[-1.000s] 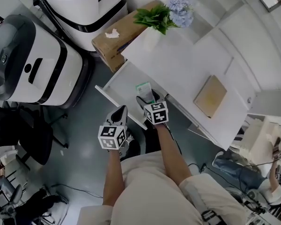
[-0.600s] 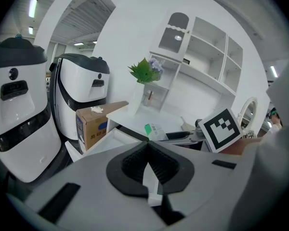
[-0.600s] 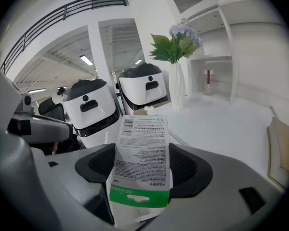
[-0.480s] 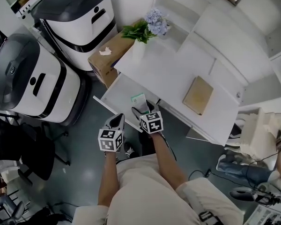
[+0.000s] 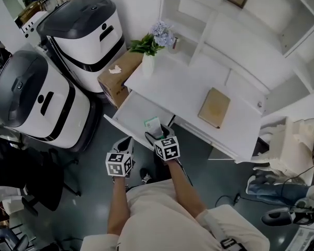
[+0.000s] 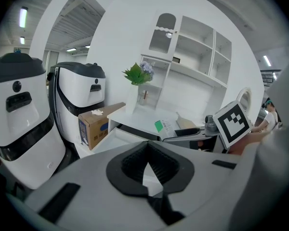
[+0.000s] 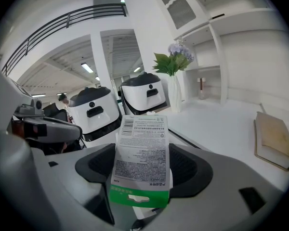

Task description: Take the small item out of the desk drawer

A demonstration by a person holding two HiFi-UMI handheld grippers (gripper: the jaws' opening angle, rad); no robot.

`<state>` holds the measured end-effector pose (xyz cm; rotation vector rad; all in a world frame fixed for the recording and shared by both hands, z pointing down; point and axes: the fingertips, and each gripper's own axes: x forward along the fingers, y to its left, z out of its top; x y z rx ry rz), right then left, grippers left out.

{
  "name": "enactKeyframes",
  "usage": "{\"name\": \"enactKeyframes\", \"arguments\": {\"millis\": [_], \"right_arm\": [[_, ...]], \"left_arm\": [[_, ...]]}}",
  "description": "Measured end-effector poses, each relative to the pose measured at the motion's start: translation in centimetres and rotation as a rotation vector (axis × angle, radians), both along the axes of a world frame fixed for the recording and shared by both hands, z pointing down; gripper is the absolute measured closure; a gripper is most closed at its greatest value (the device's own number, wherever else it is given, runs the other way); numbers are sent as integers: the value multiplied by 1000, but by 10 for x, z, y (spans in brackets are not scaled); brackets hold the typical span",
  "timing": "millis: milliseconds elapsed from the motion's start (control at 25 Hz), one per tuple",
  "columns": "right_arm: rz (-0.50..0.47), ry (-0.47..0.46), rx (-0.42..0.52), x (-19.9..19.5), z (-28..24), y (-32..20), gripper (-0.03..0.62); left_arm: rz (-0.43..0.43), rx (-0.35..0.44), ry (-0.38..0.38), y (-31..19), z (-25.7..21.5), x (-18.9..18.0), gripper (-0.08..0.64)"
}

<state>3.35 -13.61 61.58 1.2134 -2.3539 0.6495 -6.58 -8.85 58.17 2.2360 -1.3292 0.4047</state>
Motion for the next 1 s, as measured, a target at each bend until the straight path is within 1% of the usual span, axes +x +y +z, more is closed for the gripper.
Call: {"name": "enactKeyframes", "arguments": {"millis": [120, 320, 720, 1000], "right_arm": [[8, -18, 2, 1, -2, 12, 227], [24, -43, 24, 1, -8, 18, 227], [29, -39, 55, -2, -20, 23, 227], [14, -27, 63, -5, -23, 22, 227]], "left_arm": [[13, -1, 3, 11, -2, 1, 545], [34, 2, -17, 22, 0, 0, 545], [68, 41, -13, 24, -12, 0, 545], [56, 45, 1, 26, -15, -4, 545]]}}
